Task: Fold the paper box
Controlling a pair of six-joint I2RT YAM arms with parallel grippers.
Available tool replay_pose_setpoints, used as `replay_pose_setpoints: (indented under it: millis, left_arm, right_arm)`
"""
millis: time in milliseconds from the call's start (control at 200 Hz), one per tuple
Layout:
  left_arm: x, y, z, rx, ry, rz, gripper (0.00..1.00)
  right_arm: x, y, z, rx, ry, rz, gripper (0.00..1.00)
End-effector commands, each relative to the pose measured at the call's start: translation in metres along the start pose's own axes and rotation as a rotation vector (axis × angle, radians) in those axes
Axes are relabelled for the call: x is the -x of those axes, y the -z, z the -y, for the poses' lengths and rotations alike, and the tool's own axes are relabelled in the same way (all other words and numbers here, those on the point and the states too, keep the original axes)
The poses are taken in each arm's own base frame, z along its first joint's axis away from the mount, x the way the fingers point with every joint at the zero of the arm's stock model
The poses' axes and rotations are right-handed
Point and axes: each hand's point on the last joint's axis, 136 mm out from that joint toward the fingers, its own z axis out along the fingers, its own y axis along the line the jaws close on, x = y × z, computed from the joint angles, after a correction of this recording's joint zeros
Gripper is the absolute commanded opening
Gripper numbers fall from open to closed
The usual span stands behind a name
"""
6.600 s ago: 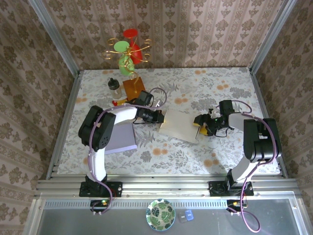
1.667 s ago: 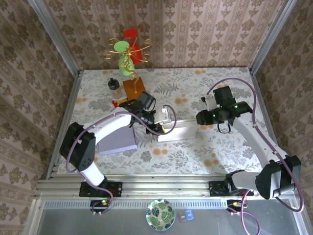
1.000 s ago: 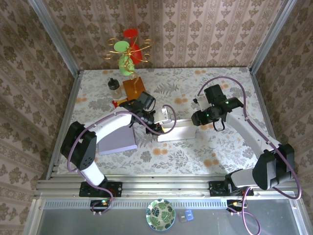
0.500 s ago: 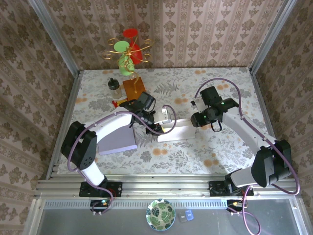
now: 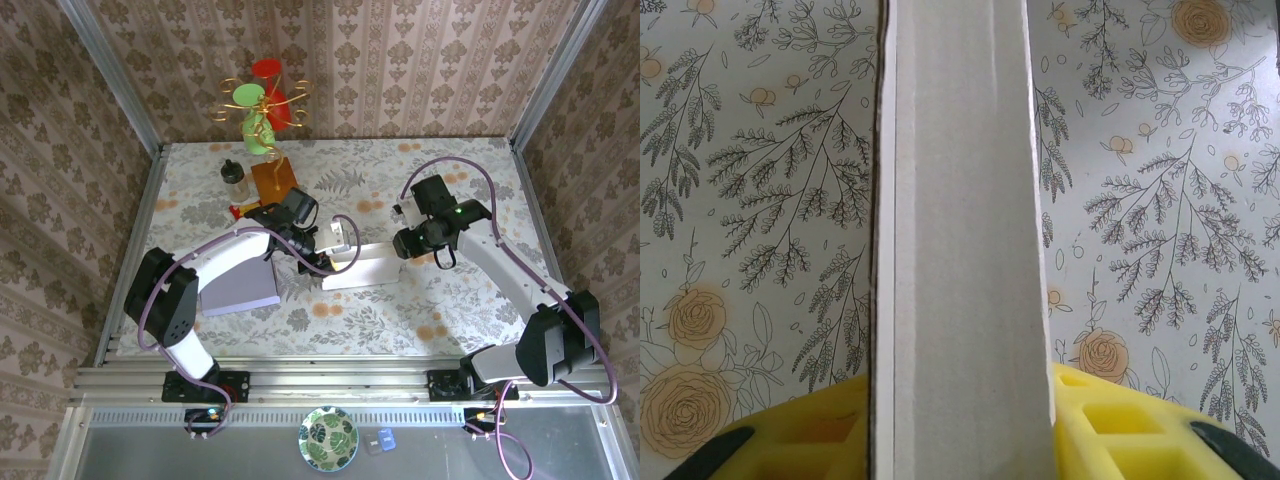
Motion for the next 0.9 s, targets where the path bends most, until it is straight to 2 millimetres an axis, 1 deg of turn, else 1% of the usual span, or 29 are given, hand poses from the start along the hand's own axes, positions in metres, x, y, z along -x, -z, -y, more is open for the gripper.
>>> replay_pose_setpoints:
  millis: [0,85,295,450,710,895]
  left_arm:
    - [0.001,0.004,0.002,-0.015,-0.012,0.0,0.37]
    - [0.001,0.004,0.002,-0.015,-0.013,0.0,0.37]
    - [0.001,0.003,0.002,-0.016,-0.014,0.0,0.37]
    - [0.002,0.003,0.001,-0.017,-0.015,0.001,0.37]
    - [0.002,0.003,0.001,-0.018,-0.012,0.0,0.36]
    - [0.002,0.002,0.0,-0.017,-0.008,0.0,0.36]
  right_arm:
    - [0.004,0.008,0.001,-0.011,0.002,0.006,0.35]
    - [0.007,0.009,0.001,-0.01,0.003,0.012,0.31]
    - [0.012,0.013,0.001,-0.013,0.003,0.026,0.24]
    - [0.009,0.011,0.002,-0.017,0.003,0.016,0.18]
    - [0.004,0.006,0.005,-0.033,-0.007,0.006,0.14]
    - [0.002,0.003,0.007,-0.05,-0.017,0.002,0.14]
